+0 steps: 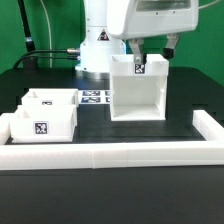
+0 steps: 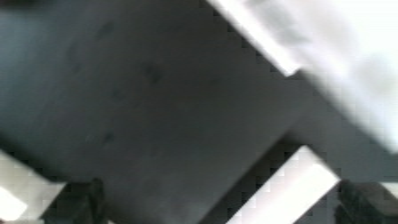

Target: Assemble drawer

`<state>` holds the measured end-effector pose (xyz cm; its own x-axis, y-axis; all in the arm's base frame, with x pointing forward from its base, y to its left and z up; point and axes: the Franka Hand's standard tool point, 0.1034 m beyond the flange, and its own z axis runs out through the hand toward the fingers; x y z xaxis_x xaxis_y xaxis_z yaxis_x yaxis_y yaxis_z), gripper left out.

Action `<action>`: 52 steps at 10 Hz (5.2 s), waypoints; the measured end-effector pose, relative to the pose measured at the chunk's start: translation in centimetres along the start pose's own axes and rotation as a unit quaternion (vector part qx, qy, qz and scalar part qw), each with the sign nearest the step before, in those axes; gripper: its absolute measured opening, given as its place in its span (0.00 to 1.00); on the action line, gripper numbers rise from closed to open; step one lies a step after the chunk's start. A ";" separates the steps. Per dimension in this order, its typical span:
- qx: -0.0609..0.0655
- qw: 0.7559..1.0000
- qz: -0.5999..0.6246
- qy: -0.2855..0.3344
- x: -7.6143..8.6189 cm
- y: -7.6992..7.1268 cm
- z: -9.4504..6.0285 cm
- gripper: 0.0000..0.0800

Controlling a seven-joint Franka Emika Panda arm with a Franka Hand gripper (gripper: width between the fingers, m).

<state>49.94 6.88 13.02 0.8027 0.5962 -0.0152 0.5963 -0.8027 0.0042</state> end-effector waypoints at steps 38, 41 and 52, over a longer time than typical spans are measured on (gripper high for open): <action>0.010 0.969 0.245 0.007 1.8 -2.3 2.7 0.05; 0.007 0.972 0.234 0.034 5.5 0.3 2.7 0.05; 0.035 0.872 0.484 0.067 7.2 1.6 2.5 0.05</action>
Offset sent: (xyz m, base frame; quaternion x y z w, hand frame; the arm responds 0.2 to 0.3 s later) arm 0.0000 0.0000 0.0000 0.0000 0.0000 0.0000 1.0000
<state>56.62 9.85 10.46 0.9260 -0.3695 0.0772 -0.3603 -0.9262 -0.1113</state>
